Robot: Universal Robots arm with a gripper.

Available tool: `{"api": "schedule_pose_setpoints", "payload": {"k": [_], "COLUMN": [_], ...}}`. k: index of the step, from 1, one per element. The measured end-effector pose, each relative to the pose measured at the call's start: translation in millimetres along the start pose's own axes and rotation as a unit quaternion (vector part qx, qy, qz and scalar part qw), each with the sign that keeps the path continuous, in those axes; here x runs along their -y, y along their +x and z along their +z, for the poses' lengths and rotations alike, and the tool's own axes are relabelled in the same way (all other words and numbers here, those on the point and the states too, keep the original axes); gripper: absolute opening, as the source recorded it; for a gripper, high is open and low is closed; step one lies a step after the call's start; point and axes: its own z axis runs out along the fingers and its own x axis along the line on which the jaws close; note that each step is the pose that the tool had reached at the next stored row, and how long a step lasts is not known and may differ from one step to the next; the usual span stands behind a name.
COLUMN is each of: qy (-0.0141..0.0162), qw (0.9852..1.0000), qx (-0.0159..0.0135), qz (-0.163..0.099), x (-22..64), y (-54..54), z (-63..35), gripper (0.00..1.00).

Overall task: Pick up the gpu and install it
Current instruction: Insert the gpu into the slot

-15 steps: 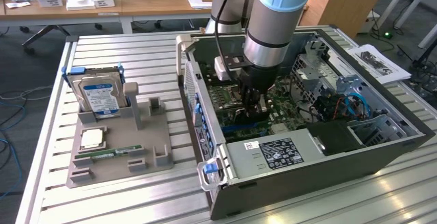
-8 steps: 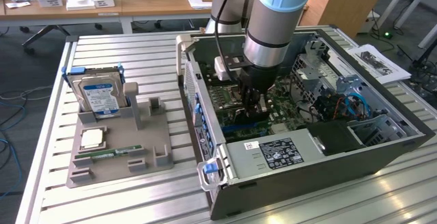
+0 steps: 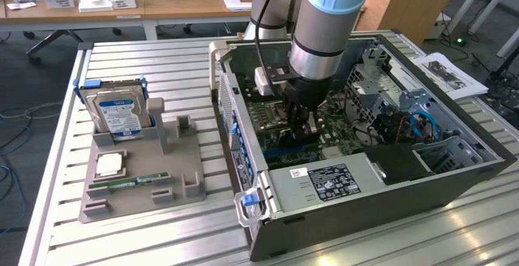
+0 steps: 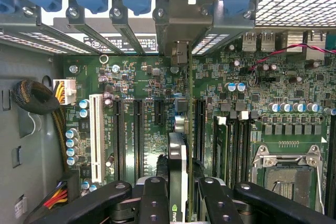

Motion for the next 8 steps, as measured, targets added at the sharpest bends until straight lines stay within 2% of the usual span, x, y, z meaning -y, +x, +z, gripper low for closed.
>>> {"api": "schedule_pose_setpoints", "payload": {"k": [8], "qy": [0.0001], "qw": [1.0000], "qx": [0.0000], "qz": [0.000], "x": [0.1], "y": [-0.1], "z": [-4.6], "gripper": [0.27]}}
